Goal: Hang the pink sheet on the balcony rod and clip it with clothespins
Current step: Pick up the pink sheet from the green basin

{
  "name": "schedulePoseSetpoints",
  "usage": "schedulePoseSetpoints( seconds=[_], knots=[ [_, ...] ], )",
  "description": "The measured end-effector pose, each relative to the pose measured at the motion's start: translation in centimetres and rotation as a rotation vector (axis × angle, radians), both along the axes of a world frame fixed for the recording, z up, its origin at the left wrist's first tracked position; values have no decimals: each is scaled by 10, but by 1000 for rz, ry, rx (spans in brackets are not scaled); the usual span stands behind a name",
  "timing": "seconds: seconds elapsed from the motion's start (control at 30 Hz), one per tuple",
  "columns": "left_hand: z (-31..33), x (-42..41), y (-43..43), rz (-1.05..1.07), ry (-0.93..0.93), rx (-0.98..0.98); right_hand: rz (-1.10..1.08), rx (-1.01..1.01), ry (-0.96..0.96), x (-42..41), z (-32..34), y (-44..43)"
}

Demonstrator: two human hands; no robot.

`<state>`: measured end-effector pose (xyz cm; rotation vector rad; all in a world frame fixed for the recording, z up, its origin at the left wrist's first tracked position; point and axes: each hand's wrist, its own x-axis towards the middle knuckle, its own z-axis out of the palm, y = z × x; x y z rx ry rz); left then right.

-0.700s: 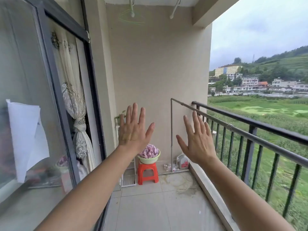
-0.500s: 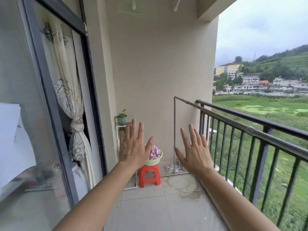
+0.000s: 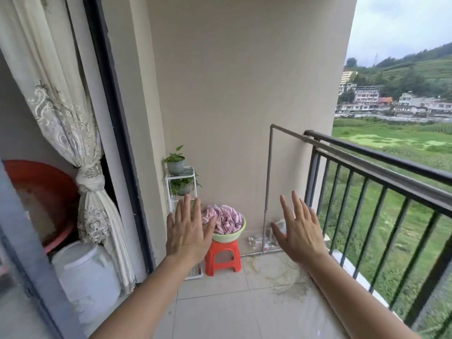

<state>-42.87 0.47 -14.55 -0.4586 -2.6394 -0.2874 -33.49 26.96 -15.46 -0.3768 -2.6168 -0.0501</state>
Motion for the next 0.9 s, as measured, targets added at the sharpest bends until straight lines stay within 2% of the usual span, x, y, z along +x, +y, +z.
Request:
schedulePoseSetpoints(
  seconds=[0.37, 0.57, 0.67, 0.9],
  knots=[
    [-50, -265, 89, 15, -102, -93, 35, -43, -85, -261, -65, 94],
    [-43, -411, 134, 41, -134, -82, 2, -141, -103, -425, -53, 153],
    [-49, -472, 143, 29, -152, -85, 25, -118, -129, -496, -50, 165],
    [-111, -625, 157, -24, -211, -54, 70, -80, -219, -668, -99, 183]
  ],
)
